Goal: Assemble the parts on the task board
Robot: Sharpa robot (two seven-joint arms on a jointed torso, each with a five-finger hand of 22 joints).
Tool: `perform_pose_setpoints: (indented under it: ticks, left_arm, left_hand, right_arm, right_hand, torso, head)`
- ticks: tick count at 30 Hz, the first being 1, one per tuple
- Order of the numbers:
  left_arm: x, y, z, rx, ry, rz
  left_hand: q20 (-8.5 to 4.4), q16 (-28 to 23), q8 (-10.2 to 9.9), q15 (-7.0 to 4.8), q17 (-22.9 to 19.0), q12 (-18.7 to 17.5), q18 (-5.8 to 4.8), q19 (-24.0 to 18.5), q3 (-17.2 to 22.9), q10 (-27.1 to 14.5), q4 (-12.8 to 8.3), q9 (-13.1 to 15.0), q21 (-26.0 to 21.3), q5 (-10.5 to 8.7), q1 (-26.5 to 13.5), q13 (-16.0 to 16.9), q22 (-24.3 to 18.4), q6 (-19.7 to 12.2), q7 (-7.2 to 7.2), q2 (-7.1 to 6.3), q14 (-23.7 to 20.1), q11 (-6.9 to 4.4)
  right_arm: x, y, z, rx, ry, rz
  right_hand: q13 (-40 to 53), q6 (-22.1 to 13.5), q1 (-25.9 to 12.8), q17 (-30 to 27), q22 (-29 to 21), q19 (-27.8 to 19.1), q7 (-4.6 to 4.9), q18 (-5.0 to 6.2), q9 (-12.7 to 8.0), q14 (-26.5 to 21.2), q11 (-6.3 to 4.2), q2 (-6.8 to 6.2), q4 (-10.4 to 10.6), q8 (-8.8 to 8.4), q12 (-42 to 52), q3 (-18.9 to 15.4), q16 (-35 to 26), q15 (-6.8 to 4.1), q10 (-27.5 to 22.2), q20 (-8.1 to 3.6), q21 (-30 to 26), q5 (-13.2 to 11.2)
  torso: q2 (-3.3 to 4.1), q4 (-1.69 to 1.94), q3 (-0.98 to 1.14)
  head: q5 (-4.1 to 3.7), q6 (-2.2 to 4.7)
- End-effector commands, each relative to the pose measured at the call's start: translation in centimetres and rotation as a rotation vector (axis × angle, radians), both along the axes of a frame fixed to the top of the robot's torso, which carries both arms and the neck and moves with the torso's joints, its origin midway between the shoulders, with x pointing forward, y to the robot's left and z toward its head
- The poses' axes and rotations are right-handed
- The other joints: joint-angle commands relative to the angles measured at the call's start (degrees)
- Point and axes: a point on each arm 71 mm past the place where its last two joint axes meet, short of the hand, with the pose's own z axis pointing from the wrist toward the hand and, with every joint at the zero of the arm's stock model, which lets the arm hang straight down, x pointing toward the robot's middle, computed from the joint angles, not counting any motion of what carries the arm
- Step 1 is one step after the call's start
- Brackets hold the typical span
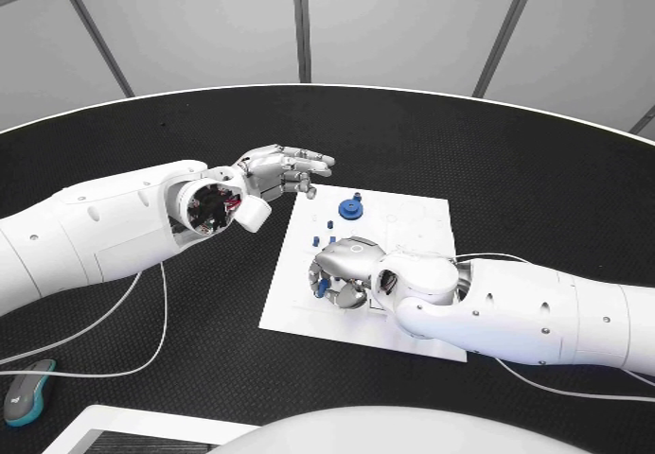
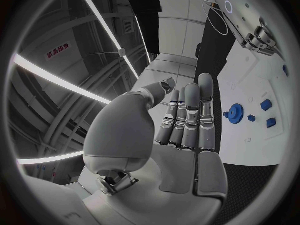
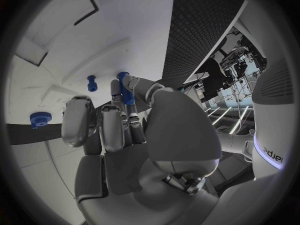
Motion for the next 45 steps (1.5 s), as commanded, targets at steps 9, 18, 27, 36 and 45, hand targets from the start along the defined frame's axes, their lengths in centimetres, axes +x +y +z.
perform_pose_setpoints:
  ticks: [9, 18, 27, 36, 45]
  left_arm:
    - [0.03, 0.08, -0.01, 0.001, 0.001, 0.002]
    - [0.02, 0.07, -0.02, 0.002, 0.001, 0.001]
    - [0.00, 0.06, -0.02, 0.002, 0.003, -0.001]
    - [-0.02, 0.06, -0.03, 0.002, 0.004, -0.001]
    - [-0.02, 0.05, -0.03, 0.003, 0.004, -0.002]
  left_hand:
    - [0.45, -0.4, -0.3, 0.18, -0.1, -0.3, 0.41, 0.1, 0.0, -0.5, 0.2, 0.1, -0.1, -0.09, 0.0, 0.1, 0.0, 0.0, 0.21, 0.42, -0.3, 0.02]
    - [0.45, -0.4, -0.3, 0.18, -0.1, -0.3, 0.41, 0.1, 0.0, -0.5, 0.2, 0.1, -0.1, -0.09, 0.0, 0.1, 0.0, 0.0, 0.21, 0.42, -0.3, 0.02]
    - [0.45, -0.4, -0.3, 0.18, -0.1, -0.3, 0.41, 0.1, 0.0, -0.5, 0.2, 0.1, -0.1, -0.09, 0.0, 0.1, 0.0, 0.0, 0.21, 0.42, -0.3, 0.02]
    - [0.45, -0.4, -0.3, 0.18, -0.1, -0.3, 0.41, 0.1, 0.0, -0.5, 0.2, 0.1, -0.1, -0.09, 0.0, 0.1, 0.0, 0.0, 0.21, 0.42, -0.3, 0.02]
    - [0.45, -0.4, -0.3, 0.18, -0.1, -0.3, 0.41, 0.1, 0.0, -0.5, 0.2, 0.1, -0.1, -0.09, 0.0, 0.1, 0.0, 0.0, 0.21, 0.42, -0.3, 0.02]
  right_arm:
    - [0.10, -0.01, 0.06, 0.010, -0.007, -0.007]
    - [0.10, 0.02, 0.04, 0.009, -0.006, -0.005]
    - [0.11, 0.22, -0.03, 0.003, -0.003, 0.002]
    - [0.03, 0.39, -0.02, 0.003, -0.001, 0.008]
    - [0.14, 0.34, -0.13, -0.009, 0.003, -0.001]
  right_hand:
    - [0.1, 0.4, -0.2, 0.1, 2.2, 1.0, 0.29, -0.40, 0.1, 2.5, -0.16, 0.40, -0.1, 0.34, -0.3, 0.1, 0.4, -0.35, 0.5, -0.16, 0.1, 0.3]
    - [0.1, 0.4, -0.2, 0.1, 2.3, 1.1, 0.28, -0.42, 0.1, 2.5, -0.17, 0.43, -0.1, 0.34, -0.4, 0.1, 0.4, -0.35, 0.5, -0.16, 0.2, 0.3]
    - [0.1, 0.4, -0.3, 0.2, 2.4, 1.1, 0.28, -0.44, 0.1, 2.5, -0.18, 0.42, -0.1, 0.35, -0.4, 0.0, 0.5, -0.36, 0.5, -0.16, 0.3, 0.3]
    - [0.1, 0.4, -0.3, 0.2, 2.4, 1.1, 0.28, -0.44, 0.1, 2.5, -0.18, 0.42, -0.1, 0.35, -0.4, 0.0, 0.5, -0.36, 0.5, -0.16, 0.3, 0.3]
    - [0.2, 0.4, -0.4, 0.1, 2.3, 1.0, 0.27, -0.41, 0.2, 2.5, -0.18, 0.41, -0.1, 0.36, -0.4, 0.0, 0.4, -0.36, 0.6, -0.16, 0.1, 0.3]
  torso:
    - [0.01, -0.02, 0.02]
    - [0.01, -0.02, 0.00]
    - [0.00, 0.00, -0.04]
    - [0.02, 0.01, 0.01]
    - [0.01, -0.02, 0.02]
  head:
    - [0.00, 0.05]
    - [0.01, -0.01]
    - [0.00, -0.07]
    - [0.09, -0.12]
    - [0.11, -0.15]
